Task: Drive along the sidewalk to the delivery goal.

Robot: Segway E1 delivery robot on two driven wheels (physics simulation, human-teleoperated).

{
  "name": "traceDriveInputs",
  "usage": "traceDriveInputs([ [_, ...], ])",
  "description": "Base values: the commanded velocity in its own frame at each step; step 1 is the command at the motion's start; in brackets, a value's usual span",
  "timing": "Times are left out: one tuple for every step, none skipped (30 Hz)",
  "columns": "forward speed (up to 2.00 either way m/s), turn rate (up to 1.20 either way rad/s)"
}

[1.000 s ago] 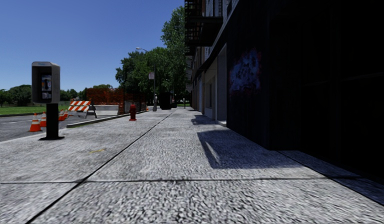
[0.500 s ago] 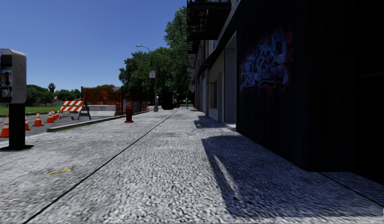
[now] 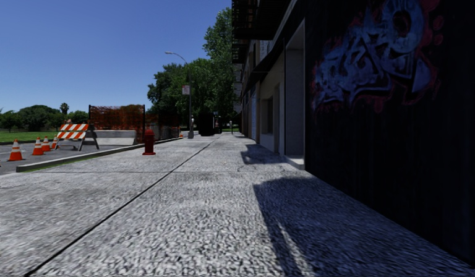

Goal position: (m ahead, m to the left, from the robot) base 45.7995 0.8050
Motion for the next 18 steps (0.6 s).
traceDriveInputs([
  [2.0,0.0],
  [2.0,0.74],
  [2.0,0.74],
  [2.0,0.97],
  [2.0,1.0],
  [2.0,0.0],
  [2.0,0.0],
  [2.0,0.0],
  [2.0,0.0],
  [2.0,0.0],
  [2.0,0.0],
  [2.0,0.0],
  [2.0,0.0],
  [2.0,0.0],
  [2.0,0.0],
  [2.0,0.0],
  [2.0,0.0],
  [2.0,0.0],
])
